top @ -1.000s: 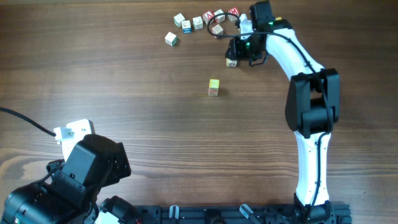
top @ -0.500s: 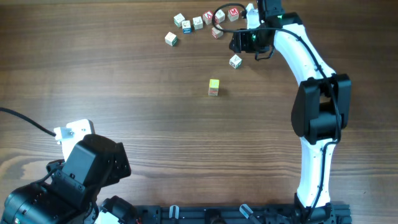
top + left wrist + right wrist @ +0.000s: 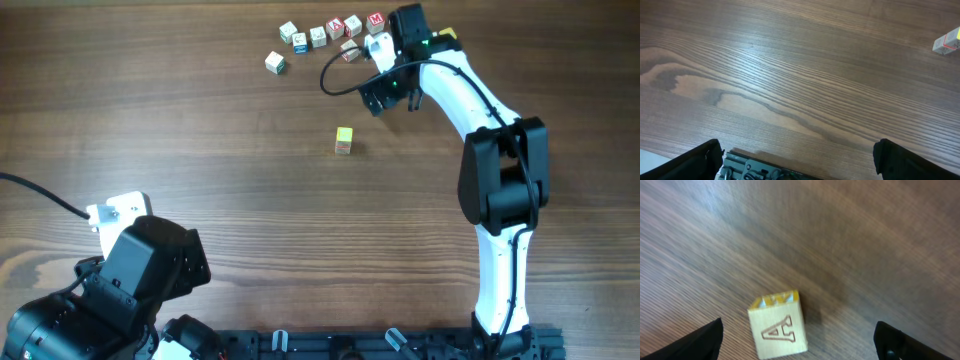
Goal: Form a tower
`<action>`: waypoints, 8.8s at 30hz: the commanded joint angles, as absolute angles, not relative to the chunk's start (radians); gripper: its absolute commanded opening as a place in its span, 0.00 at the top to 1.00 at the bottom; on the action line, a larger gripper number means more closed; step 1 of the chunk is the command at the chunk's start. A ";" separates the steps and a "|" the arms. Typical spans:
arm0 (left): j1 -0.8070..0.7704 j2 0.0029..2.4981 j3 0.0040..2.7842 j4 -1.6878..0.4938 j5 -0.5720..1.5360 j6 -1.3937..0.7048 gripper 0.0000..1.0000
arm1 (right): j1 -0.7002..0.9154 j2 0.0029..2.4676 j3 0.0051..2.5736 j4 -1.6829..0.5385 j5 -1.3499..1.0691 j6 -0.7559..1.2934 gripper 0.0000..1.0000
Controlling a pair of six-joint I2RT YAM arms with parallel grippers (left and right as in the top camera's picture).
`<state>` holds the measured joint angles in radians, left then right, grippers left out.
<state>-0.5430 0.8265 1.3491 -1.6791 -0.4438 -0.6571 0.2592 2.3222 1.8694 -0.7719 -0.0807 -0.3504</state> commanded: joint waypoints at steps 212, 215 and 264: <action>-0.538 0.826 1.348 -1.677 -0.445 -0.667 0.00 | 0.607 2.235 1.774 -0.957 0.136 0.628 0.53; -0.538 0.826 1.348 -1.677 -0.445 -0.667 0.00 | 0.607 2.235 1.774 -0.958 0.139 0.628 0.54; -0.538 0.826 1.348 -1.677 -0.445 -0.667 0.00 | 0.607 2.233 1.800 -1.013 0.134 0.603 0.80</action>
